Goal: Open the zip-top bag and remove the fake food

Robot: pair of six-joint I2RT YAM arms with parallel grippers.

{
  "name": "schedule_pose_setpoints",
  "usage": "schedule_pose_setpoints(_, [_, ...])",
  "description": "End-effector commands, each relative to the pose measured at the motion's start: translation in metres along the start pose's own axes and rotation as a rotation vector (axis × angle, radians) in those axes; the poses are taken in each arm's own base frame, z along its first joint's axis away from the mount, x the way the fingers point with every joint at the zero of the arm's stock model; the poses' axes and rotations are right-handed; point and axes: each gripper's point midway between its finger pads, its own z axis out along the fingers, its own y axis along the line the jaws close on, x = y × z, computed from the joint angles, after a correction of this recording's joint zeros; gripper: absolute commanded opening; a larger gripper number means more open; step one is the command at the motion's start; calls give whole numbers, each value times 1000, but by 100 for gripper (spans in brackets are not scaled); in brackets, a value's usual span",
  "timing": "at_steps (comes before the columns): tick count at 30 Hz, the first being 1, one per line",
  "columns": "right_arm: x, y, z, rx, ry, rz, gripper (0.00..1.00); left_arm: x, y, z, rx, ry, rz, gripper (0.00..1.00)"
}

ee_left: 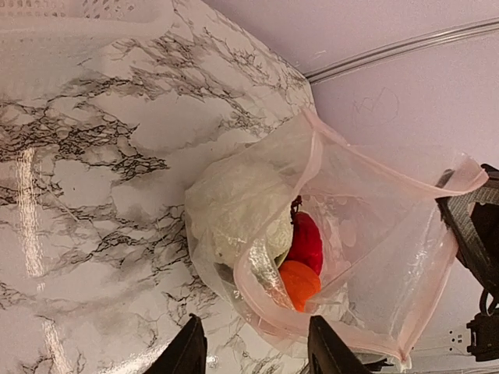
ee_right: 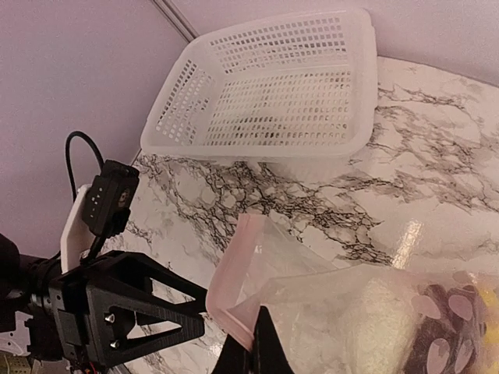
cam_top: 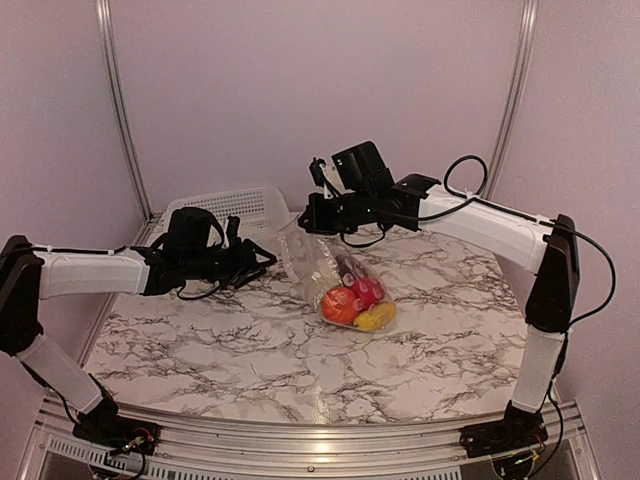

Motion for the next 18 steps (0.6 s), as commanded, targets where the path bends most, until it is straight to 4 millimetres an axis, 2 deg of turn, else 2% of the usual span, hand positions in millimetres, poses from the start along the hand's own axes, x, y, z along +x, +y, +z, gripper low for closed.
schedule_pose_setpoints(1, [-19, 19, -9, -65, -63, 1, 0, -7, -5, 20, 15, 2, -8, 42])
schedule_pose_setpoints(9, [-13, 12, -10, -47, -58, 4, 0, -12, -12, 52, 70, 25, 5, 34])
schedule_pose_setpoints(14, [-13, 5, -12, -33, -60, 8, 0, -11, -15, 62, 66, 60, 12, 8])
schedule_pose_setpoints(15, [-13, 3, -12, -30, -61, 10, 0, -9, -8, 60, 28, 72, 9, 2])
schedule_pose_setpoints(18, [-13, -5, -14, -15, -63, 15, 0, -10, 1, 48, -58, 71, 34, 0])
